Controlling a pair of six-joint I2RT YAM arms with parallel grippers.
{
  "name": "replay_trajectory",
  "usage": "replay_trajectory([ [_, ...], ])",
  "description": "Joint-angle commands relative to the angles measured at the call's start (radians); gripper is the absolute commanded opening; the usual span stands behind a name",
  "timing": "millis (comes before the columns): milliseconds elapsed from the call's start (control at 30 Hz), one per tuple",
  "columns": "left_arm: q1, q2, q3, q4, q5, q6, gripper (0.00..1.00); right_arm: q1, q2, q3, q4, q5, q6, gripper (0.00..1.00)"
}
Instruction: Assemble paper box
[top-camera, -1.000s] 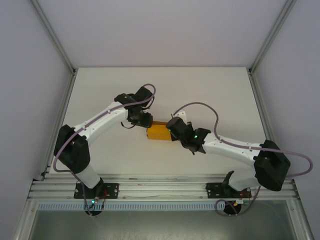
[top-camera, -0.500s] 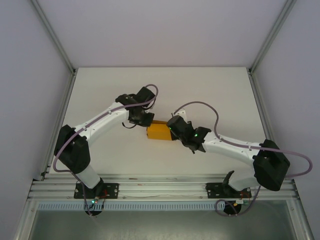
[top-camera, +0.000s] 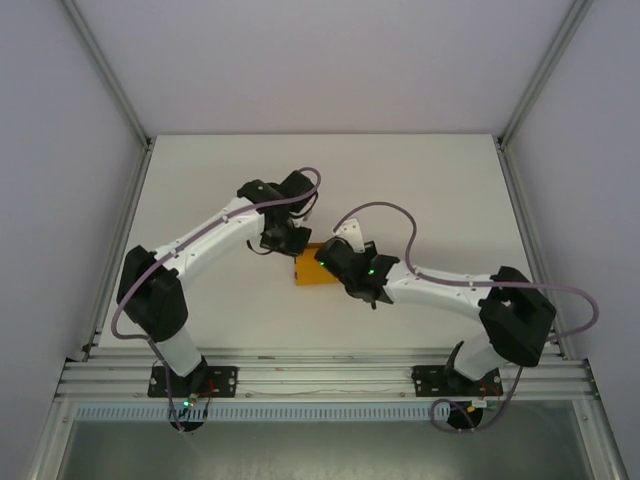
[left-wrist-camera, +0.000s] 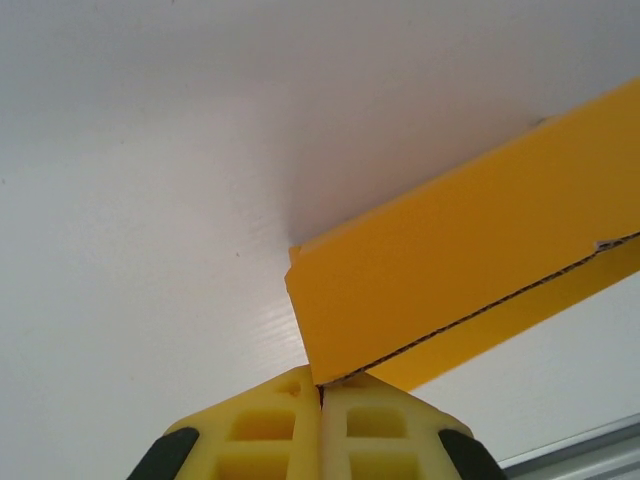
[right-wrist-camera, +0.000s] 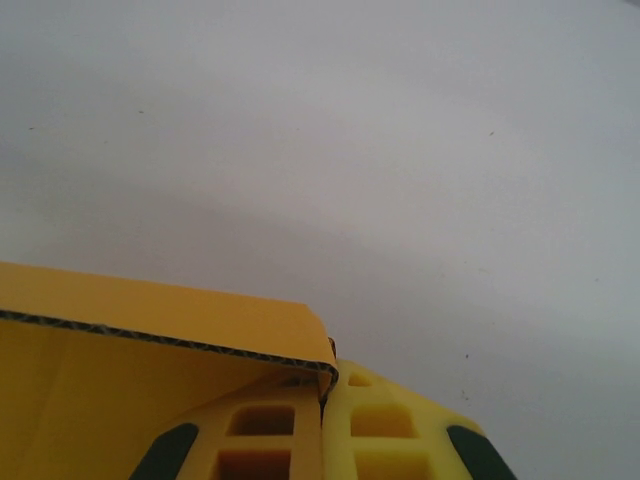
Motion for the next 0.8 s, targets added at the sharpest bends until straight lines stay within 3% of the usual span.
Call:
replay_trajectory([
  [0, 0.015, 0.015, 0.045, -0.012, 0.155, -0.040, 0.00, 0.045, 0.124, -0.021, -0.173, -0.017, -0.008, 0.00],
  [300, 0.117, -0.035, -0.027, 0.128, 0.413, -0.179, 0.00, 0.087, 0.127, -0.061, -0.114, -0.008, -0.021, 0.00],
  [433, 0.124, -0.024, -0.021, 0.113, 0.402, -0.182, 0.00, 0.090, 0.128, -0.064, -0.112, -0.012, -0.024, 0.00],
  [533, 0.129, -0.010, -0.031, 0.128, 0.448, -0.217, 0.00, 0.090, 0.131, -0.065, -0.108, -0.017, -0.022, 0.00],
  [667, 0.172, -0.010, -0.066, 0.204, 0.588, -0.313, 0.00, 0.090, 0.146, -0.066, -0.103, -0.027, -0.026, 0.00],
  [767, 0.190, -0.008, -0.063, 0.195, 0.615, -0.316, 0.00, 0.089, 0.156, -0.073, -0.092, -0.030, -0.025, 0.00],
])
